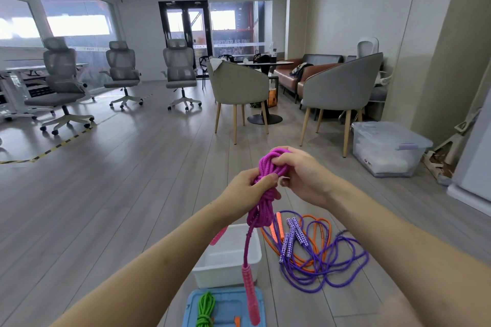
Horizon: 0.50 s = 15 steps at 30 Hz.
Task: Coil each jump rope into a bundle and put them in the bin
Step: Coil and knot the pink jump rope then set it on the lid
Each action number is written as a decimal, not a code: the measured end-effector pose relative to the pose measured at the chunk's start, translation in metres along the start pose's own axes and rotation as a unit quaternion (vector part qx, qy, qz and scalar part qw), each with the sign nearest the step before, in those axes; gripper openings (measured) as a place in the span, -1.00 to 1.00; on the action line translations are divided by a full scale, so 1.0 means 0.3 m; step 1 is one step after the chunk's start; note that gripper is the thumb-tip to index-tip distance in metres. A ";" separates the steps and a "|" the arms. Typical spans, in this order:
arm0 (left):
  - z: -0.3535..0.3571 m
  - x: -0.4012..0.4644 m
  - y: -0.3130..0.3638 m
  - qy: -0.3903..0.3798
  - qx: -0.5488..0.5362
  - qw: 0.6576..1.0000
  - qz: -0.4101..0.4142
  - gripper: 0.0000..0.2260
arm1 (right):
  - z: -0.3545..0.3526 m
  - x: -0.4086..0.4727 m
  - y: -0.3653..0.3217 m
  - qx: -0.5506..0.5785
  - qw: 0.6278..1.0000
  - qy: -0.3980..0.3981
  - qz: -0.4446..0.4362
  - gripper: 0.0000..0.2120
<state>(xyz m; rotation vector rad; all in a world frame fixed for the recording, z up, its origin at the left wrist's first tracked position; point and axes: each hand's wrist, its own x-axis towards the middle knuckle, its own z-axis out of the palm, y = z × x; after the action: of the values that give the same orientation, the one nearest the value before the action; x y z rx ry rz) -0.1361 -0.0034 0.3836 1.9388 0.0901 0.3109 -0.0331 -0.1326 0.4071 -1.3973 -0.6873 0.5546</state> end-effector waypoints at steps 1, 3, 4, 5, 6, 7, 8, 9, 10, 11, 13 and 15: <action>-0.002 0.000 0.004 -0.001 -0.005 1.000 0.005 -0.80 | -0.005 -0.003 -0.004 0.012 1.000 -0.004 0.003 -0.86; -0.008 0.000 0.009 -0.001 -0.006 1.000 0.012 -0.81 | -0.007 -0.010 -0.010 0.060 0.998 -0.012 0.012 -0.85; -0.010 -0.001 0.010 -0.001 -0.004 1.000 0.014 -0.82 | -0.005 -0.013 -0.011 0.082 0.996 -0.013 0.019 -0.84; -0.010 -0.001 0.007 -0.001 0.000 1.000 0.015 -0.81 | -0.001 -0.013 -0.012 0.095 0.995 -0.009 0.026 -0.85; -0.010 0.000 0.005 -0.002 0.005 1.000 0.013 -0.80 | 0.001 -0.014 -0.015 0.095 0.995 -0.003 0.030 -0.86; -0.009 0.000 0.003 -0.002 0.013 1.000 0.012 -0.78 | 0.005 -0.017 -0.020 0.084 0.996 0.004 0.033 -0.86; -0.007 0.002 0.001 -0.002 0.021 1.000 0.011 -0.77 | 0.008 -0.020 -0.027 0.071 0.997 0.013 0.034 -0.86; -0.006 0.003 -0.003 -0.002 0.027 1.000 0.012 -0.76 | 0.010 -0.023 -0.032 0.065 0.997 0.021 0.034 -0.85; -0.006 0.004 -0.006 -0.001 0.031 0.999 0.014 -0.76 | 0.012 -0.027 -0.034 0.071 0.996 0.027 0.037 -0.84; -0.008 0.003 -0.008 0.000 0.032 0.999 0.015 -0.76 | 0.015 -0.029 -0.035 0.089 0.995 0.030 0.041 -0.82; -0.011 0.001 -0.009 0.001 0.030 0.999 0.017 -0.76 | 0.020 -0.036 -0.039 0.147 0.987 0.029 0.051 -0.78; -0.008 0.000 -0.013 0.002 0.023 1.000 0.017 -0.75 | 0.022 -0.039 -0.043 0.218 0.974 0.028 0.056 -0.74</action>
<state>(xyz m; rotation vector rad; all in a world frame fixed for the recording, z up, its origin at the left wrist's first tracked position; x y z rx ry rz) -0.1364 0.0003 0.3809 1.9870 0.0664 0.3376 -0.0465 -0.1376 0.4189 -1.0375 -0.4084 0.7056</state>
